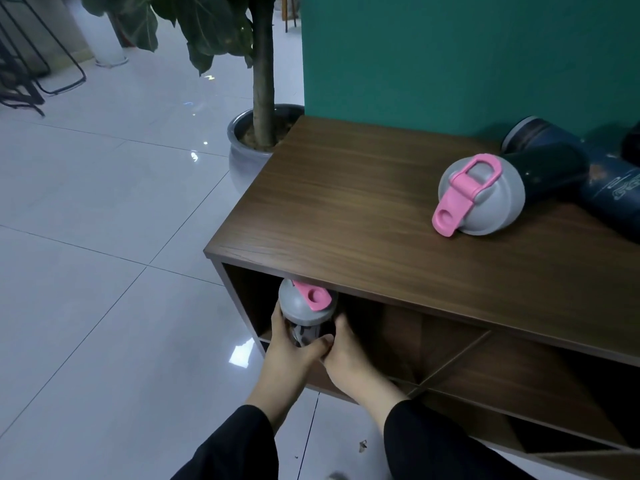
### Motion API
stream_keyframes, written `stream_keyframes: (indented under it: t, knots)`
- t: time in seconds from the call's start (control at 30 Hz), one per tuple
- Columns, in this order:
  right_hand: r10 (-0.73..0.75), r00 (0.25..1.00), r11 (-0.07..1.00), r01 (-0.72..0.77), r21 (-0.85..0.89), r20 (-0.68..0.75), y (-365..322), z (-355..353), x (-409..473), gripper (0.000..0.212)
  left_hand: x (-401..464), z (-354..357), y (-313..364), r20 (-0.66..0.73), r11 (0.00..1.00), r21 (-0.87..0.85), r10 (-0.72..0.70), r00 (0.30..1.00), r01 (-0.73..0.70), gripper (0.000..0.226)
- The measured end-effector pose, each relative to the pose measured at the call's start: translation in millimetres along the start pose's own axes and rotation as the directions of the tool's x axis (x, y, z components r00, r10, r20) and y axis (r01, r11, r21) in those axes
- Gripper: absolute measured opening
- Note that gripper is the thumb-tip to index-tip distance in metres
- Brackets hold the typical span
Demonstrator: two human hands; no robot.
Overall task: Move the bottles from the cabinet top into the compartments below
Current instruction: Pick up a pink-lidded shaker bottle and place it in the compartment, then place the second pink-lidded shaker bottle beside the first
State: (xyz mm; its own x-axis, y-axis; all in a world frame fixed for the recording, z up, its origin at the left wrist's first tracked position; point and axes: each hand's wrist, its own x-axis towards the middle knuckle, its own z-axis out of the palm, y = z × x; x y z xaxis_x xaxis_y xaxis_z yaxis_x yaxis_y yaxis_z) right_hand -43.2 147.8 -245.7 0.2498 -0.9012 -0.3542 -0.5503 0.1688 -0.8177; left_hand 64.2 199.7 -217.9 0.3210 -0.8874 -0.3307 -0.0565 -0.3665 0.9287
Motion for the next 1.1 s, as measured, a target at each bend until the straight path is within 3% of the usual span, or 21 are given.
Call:
stream_keyframes:
  t: [0.07, 0.13, 0.17, 0.23, 0.3, 0.37, 0.43, 0.47, 0.5, 0.6, 0.67, 0.73, 0.87, 1.1]
  knots:
    - [0.009, 1.0, 1.0, -0.009, -0.002, 0.011, 0, -3, -10, 0.063, -4, -3, -1, -0.007, 0.999, 0.04, -0.009, 1.0, 0.009, 0.094]
    - [0.008, 1.0, 1.0, -0.008, -0.026, 0.014, 4, -10, -30, 0.056, -12, -6, -2, -0.048, 0.99, 0.127, -0.048, 0.998, 0.053, 0.09]
    - [-0.028, 1.0, 0.997, 0.028, -0.071, 0.0, 5, -16, -44, 0.045, -18, -7, -4, -0.086, 0.977, 0.197, -0.062, 0.994, 0.078, 0.083]
    - [-0.238, 0.969, 0.955, 0.221, -0.2, -0.066, 6, -33, -78, 0.021, -34, -8, -5, -0.166, 0.949, 0.3, -0.045, 0.985, 0.094, 0.05]
    - [-0.565, 0.814, 0.803, 0.503, -0.32, -0.136, -2, -59, -113, 0.015, -52, -9, -5, -0.19, 0.938, 0.343, 0.014, 0.982, 0.054, 0.014]
    - [-0.813, 0.55, 0.574, 0.702, -0.421, -0.193, -24, -93, -143, 0.025, -68, -8, 0, -0.147, 0.931, 0.366, 0.054, 0.988, 0.004, 0.025]
    - [-0.887, 0.379, 0.461, 0.76, -0.459, -0.264, -57, -136, -158, 0.023, -81, -3, 13, -0.072, 0.944, 0.325, 0.076, 0.995, -0.049, 0.022]
    - [-0.885, 0.349, 0.464, 0.726, -0.508, -0.309, -71, -160, -158, 0.014, -87, 0, 22, -0.049, 0.947, 0.309, 0.11, 0.993, -0.089, 0.022]
    - [-0.852, 0.376, 0.522, 0.649, -0.553, -0.363, -83, -183, -151, 0.017, -93, 5, 32, -0.032, 0.946, 0.293, 0.151, 0.988, -0.136, 0.022]
    - [-0.65, 0.636, 0.718, 0.336, -0.61, -0.415, -112, -245, -109, 0.081, -107, 18, 66, 0.021, 0.938, 0.245, 0.246, 0.969, -0.244, 0.021]
    - [-0.523, 0.802, 0.673, 0.182, -0.717, -0.288, -119, -273, -78, 0.11, -114, 26, 86, 0.032, 0.938, 0.183, 0.295, 0.955, -0.296, 0.023]
    - [-0.452, 0.882, 0.589, 0.181, -0.787, -0.135, -118, -290, -52, 0.119, -120, 32, 100, 0.029, 0.936, 0.143, 0.322, 0.946, -0.323, 0.023]
    - [-0.459, 0.888, 0.56, 0.27, -0.783, -0.022, -120, -293, -36, 0.113, -128, 32, 106, -0.02, 0.935, 0.124, 0.336, 0.942, -0.331, 0.024]
    - [-0.639, 0.768, 0.49, 0.357, -0.795, -0.049, -112, -274, -60, 0.097, -135, 22, 98, -0.08, 0.932, 0.166, 0.339, 0.937, -0.323, 0.027]
